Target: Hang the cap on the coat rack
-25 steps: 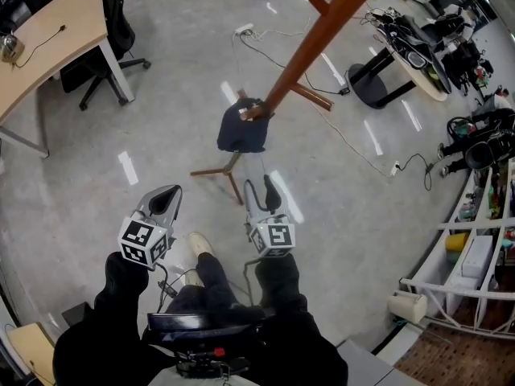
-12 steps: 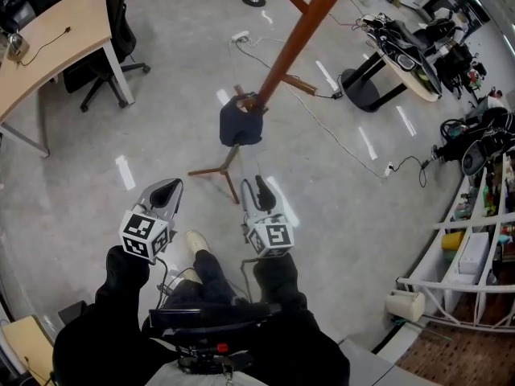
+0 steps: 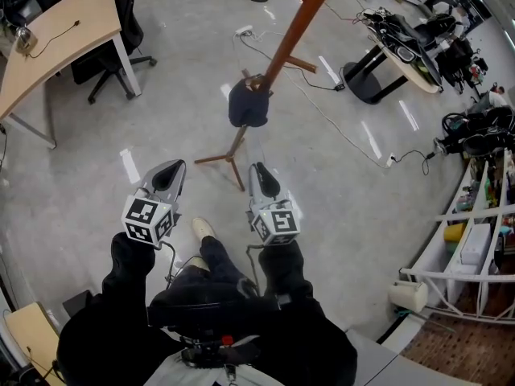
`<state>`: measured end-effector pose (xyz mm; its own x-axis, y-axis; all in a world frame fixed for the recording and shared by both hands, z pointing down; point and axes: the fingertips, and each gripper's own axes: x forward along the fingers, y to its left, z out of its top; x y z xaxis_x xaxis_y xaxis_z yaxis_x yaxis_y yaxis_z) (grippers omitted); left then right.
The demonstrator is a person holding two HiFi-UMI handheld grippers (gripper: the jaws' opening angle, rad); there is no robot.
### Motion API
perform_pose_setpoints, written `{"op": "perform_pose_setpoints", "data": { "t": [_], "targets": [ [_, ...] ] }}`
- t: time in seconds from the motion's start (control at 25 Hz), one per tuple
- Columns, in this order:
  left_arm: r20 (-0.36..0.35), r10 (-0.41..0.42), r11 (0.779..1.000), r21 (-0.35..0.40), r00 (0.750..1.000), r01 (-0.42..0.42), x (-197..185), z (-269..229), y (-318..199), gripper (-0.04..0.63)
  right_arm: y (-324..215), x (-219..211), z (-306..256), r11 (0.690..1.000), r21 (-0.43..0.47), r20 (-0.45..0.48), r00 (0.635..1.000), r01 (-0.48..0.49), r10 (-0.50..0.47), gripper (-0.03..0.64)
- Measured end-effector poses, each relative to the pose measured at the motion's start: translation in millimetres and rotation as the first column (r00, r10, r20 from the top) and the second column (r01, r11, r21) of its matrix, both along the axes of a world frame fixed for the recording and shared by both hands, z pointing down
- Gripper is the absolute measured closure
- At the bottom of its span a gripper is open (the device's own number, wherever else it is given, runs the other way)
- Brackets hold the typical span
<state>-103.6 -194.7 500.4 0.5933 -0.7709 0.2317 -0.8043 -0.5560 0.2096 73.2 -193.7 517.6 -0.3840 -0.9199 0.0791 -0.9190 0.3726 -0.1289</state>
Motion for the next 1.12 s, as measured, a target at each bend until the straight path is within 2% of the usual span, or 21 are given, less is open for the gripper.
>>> {"op": "perform_pose_setpoints", "data": {
  "t": [0.28,0.52,1.12],
  "targets": [
    [-0.002,-0.035,0.999,0.018,0.999,0.035,-16.8,-17.4,25.0,0.592,19.0,-15.5,-19.3,1.000,0.004,0.004,1.000,0.021,-0.021,0.598],
    [0.070,-0.050,0.996,0.077,0.996,0.044,-22.2,-28.8,52.3,0.592,41.1,-30.0,-27.3,0.999,-0.008,0.017,0.999,0.050,-0.050,0.612],
    [0.053,-0.059,0.989,0.137,0.997,0.052,-19.0,-59.8,127.5,0.592,114.6,-31.9,-58.1,0.997,0.025,0.006,0.997,0.073,-0.073,0.614]
  ]
}}
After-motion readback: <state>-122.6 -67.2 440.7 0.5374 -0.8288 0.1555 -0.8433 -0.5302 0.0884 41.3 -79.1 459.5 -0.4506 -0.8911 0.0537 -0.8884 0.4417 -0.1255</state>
